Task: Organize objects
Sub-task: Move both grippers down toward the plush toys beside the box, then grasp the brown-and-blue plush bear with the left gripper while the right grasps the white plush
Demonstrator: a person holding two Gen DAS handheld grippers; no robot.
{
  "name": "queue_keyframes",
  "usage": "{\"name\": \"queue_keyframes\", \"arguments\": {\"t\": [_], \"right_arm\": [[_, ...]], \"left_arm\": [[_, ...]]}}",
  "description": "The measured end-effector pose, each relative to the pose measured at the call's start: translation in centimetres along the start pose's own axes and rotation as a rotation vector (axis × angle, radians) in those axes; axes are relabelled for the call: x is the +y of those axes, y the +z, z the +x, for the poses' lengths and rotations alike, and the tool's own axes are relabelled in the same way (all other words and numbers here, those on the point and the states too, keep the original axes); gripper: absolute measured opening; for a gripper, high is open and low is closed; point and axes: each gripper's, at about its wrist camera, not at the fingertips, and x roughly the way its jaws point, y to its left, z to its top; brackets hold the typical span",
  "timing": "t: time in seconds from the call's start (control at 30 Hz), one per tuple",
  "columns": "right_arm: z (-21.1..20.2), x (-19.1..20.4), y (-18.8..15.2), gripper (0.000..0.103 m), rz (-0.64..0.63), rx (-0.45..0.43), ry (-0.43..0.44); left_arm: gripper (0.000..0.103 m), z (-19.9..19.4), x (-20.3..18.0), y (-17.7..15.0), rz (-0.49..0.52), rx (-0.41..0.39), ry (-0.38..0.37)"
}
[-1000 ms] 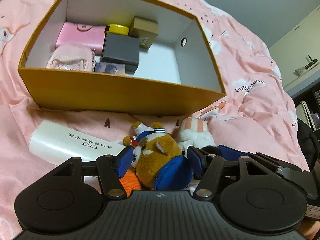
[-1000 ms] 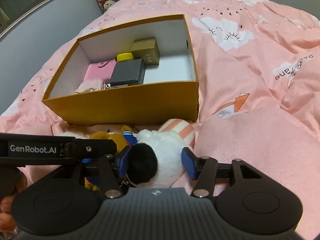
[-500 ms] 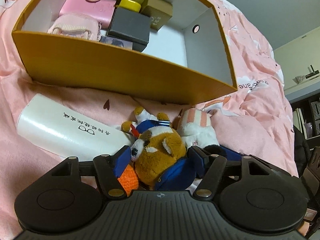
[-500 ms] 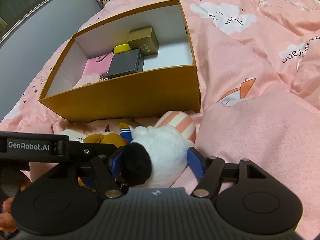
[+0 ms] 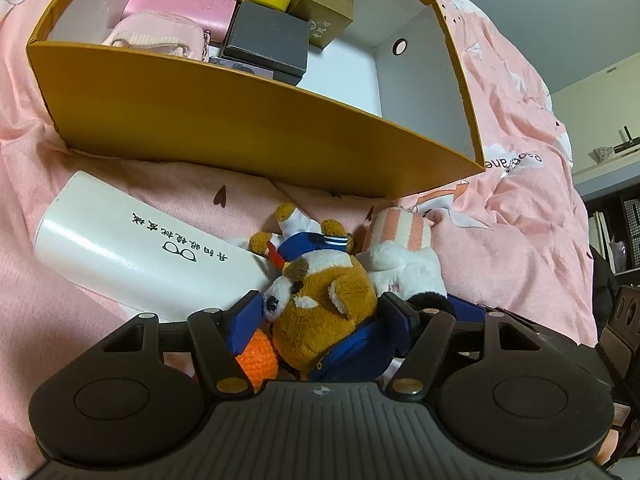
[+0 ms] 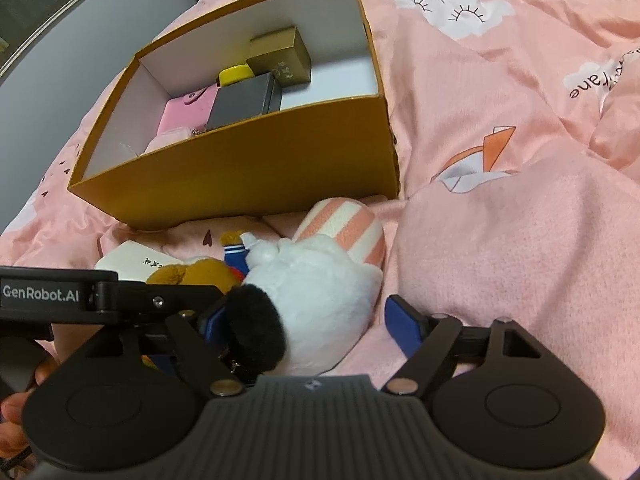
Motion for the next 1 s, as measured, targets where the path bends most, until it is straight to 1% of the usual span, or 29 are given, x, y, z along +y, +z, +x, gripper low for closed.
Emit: {"name": "queue_keyframes", "arguments": {"t": [0.07, 0.1, 0.27, 0.3, 0.33, 0.43, 0.57, 0.8, 1.0], "right_arm": [[0.0, 0.0, 0.0, 0.076, -0.006, 0.003, 0.011], [0.0, 0.1, 0.0, 0.071, -0.009, 0.008, 0.025], [-0.5, 0.6, -0.3, 0.067, -0.032, 0.002, 0.023], [-0.6, 0.7, -0.4, 0.067, -0.038, -0.001, 0.021], [-0.7, 0.8, -0.4, 0.066, -0.044, -0.004, 0.019], [-1.1, 1.3, -0.5, 0.065, -0.073, -0.013, 0.009], [-1.5, 1.4, -0.4, 0.065, -0.089, -0.017, 0.011], [-2.3, 1.7, -0.2, 0.064, -0.102, -0.031, 0.018], [-3.5, 2.1, 0.1, 0.064, -0.147, -0.054, 0.022]], "left_arm": [[0.078, 0.0, -0.2, 0.0, 0.014, 0.005, 0.007], [0.078, 0.0, -0.2, -0.1, 0.021, 0.008, 0.008], [0.075, -0.2, -0.2, -0.2, 0.043, 0.01, 0.006], [0.071, -0.2, -0.2, -0.3, 0.047, 0.009, 0.002], [0.07, -0.3, -0.2, -0.3, 0.053, 0.009, -0.002], [0.068, -0.5, -0.1, -0.5, 0.065, -0.002, -0.005], [0.064, -0.9, 0.3, -0.7, 0.052, -0.026, -0.029], [0.063, -1.7, 0.5, -1.0, 0.043, -0.07, -0.067], [0.062, -2.6, 0.4, -1.0, 0.048, -0.097, -0.096]]}}
